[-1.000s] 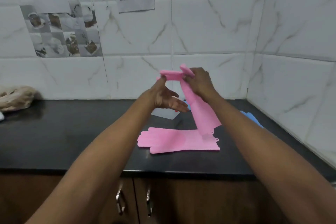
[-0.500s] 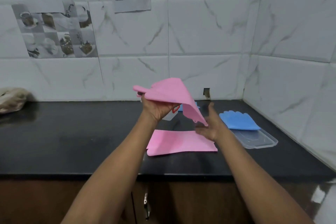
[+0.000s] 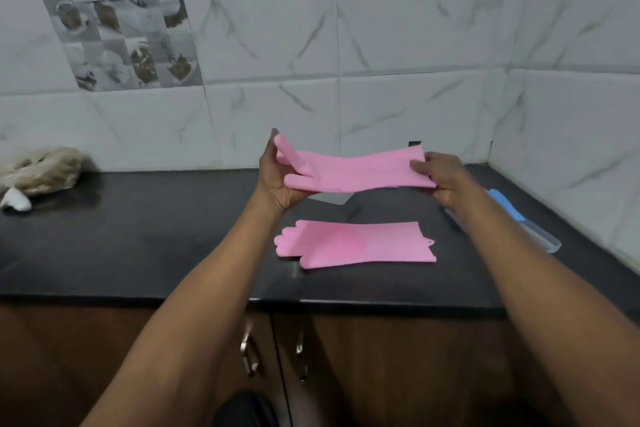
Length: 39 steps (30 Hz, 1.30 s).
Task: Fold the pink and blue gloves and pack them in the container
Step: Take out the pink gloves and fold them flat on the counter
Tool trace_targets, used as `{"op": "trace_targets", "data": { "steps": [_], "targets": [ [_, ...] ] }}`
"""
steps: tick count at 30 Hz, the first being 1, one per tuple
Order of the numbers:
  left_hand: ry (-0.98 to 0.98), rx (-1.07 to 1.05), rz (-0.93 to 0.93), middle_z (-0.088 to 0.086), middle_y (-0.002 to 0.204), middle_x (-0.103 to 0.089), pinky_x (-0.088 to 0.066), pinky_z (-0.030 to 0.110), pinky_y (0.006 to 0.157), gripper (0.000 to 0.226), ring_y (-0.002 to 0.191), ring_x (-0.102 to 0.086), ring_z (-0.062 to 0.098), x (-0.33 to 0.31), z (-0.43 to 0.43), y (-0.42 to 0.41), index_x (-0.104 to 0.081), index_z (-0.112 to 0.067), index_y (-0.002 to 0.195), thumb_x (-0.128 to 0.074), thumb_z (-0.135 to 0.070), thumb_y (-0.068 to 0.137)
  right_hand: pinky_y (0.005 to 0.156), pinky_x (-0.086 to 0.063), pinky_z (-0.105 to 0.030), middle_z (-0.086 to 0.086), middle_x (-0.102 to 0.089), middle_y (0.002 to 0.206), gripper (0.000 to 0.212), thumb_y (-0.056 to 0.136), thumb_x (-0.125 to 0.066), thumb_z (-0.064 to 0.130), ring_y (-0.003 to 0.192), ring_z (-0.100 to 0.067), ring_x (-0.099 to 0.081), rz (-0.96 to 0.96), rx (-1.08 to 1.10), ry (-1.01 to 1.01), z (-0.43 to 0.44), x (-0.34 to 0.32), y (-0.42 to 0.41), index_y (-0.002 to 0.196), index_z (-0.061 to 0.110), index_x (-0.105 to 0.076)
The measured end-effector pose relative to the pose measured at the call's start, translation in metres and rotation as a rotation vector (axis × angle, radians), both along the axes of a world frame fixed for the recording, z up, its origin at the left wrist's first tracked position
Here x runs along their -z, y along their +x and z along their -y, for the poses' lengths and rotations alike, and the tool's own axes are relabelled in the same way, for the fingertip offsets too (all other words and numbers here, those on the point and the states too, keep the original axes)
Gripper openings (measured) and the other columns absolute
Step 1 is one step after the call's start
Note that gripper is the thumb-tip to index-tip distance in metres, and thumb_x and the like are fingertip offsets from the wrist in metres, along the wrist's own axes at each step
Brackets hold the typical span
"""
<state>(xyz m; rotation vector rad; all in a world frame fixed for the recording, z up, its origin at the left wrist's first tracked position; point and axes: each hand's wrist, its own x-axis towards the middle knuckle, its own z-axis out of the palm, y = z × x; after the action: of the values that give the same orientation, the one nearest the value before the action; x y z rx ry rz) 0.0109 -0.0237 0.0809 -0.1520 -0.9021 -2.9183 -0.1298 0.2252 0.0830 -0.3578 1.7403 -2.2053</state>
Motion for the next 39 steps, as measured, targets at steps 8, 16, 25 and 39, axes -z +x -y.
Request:
{"op": "trace_targets", "data": {
  "steps": [8, 16, 25, 39],
  "targets": [
    [-0.190, -0.136, 0.470, 0.027, 0.097, -0.071, -0.054, 0.063, 0.078, 0.077, 0.087, -0.071, 0.041, 0.055, 0.021, 0.016, -0.071, 0.015, 0.093, -0.065, -0.061, 0.080, 0.082, -0.056, -0.048, -0.021, -0.061, 0.125, 0.039, 0.093, -0.058, -0.001, 0.107, -0.034, -0.062, 0.081, -0.006, 0.392, 0.004, 0.075, -0.013, 0.132, -0.003, -0.053],
    [-0.782, -0.432, 0.828, 0.013, 0.087, -0.064, -0.060, 0.043, 0.053, 0.026, 0.070, -0.066, 0.026, 0.085, 0.022, 0.016, -0.058, -0.006, 0.094, -0.079, -0.009, 0.079, 0.074, -0.057, -0.037, -0.018, -0.069, 0.102, 0.021, 0.090, -0.067, 0.012, 0.088, -0.029, -0.068, -0.048, 0.085, 0.542, -0.009, 0.122, -0.013, 0.107, -0.001, -0.066],
    [-0.849, -0.462, 0.747, 0.018, 0.088, -0.067, -0.058, 0.038, 0.048, 0.030, 0.069, -0.068, 0.028, 0.092, 0.023, 0.017, -0.066, 0.007, 0.100, -0.081, 0.000, 0.075, 0.037, -0.037, -0.020, -0.014, -0.057, 0.101, 0.010, 0.097, -0.056, 0.008, 0.052, -0.015, -0.046, -0.047, 0.179, 0.529, -0.010, 0.124, -0.011, 0.098, 0.003, -0.064],
    [-1.171, -0.684, 0.846, 0.015, 0.083, -0.062, -0.052, 0.032, 0.059, 0.026, 0.078, -0.060, 0.027, 0.100, 0.027, 0.013, -0.064, 0.002, 0.087, -0.083, -0.010, 0.074, 0.052, -0.057, -0.028, -0.007, -0.060, 0.126, 0.029, 0.092, -0.065, 0.017, 0.057, -0.023, -0.070, -0.196, 0.289, 0.658, -0.008, 0.128, 0.003, 0.119, 0.007, -0.065]
  ]
}}
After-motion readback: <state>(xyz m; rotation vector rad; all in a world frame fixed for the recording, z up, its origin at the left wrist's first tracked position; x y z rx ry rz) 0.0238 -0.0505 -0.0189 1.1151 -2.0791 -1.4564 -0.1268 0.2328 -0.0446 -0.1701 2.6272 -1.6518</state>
